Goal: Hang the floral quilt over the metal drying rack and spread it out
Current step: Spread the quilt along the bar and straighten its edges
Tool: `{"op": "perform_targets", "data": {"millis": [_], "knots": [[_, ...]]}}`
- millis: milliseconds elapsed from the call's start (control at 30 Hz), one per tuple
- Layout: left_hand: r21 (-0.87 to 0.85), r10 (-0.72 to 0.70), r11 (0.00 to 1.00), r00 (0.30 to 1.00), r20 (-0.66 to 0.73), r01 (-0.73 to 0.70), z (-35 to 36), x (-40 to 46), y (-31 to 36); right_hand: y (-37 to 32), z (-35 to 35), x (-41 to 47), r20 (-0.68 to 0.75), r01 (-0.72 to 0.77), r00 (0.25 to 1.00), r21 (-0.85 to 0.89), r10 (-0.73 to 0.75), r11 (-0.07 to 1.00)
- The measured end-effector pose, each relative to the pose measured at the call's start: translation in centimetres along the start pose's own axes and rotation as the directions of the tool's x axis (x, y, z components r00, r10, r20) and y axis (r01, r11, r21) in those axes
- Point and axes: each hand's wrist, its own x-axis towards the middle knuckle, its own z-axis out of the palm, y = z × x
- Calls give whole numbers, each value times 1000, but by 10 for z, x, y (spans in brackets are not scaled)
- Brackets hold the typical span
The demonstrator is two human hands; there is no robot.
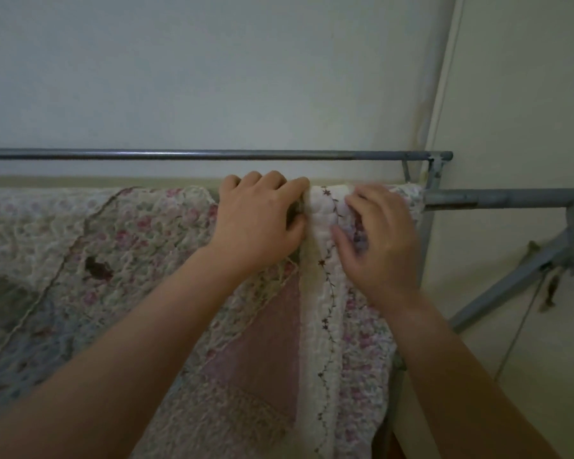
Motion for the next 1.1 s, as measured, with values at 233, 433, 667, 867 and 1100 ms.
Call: {"op": "perform_targets", "data": {"millis": [233,433,667,867,1100], "knots": [[-99,-59,994,984,-169,42,18,-5,44,46,-8,-56,-37,-509,742,618,669,599],[-130,-235,970,934,-271,207,48,-7,94,87,9,-32,774,-837,485,545,406,-39],[79,-243,958,930,-277,274,68,-8,152,94,16,-44,828,-815,553,561,-93,147],[-11,-406,911,890,-208,413,62,14,170,112,23,-53,831,-788,551,550,-82,276],[-90,-250,967,961,-120,240,74,-4,161,117,28,-35,805,-802,593,594,-27,70]]}}
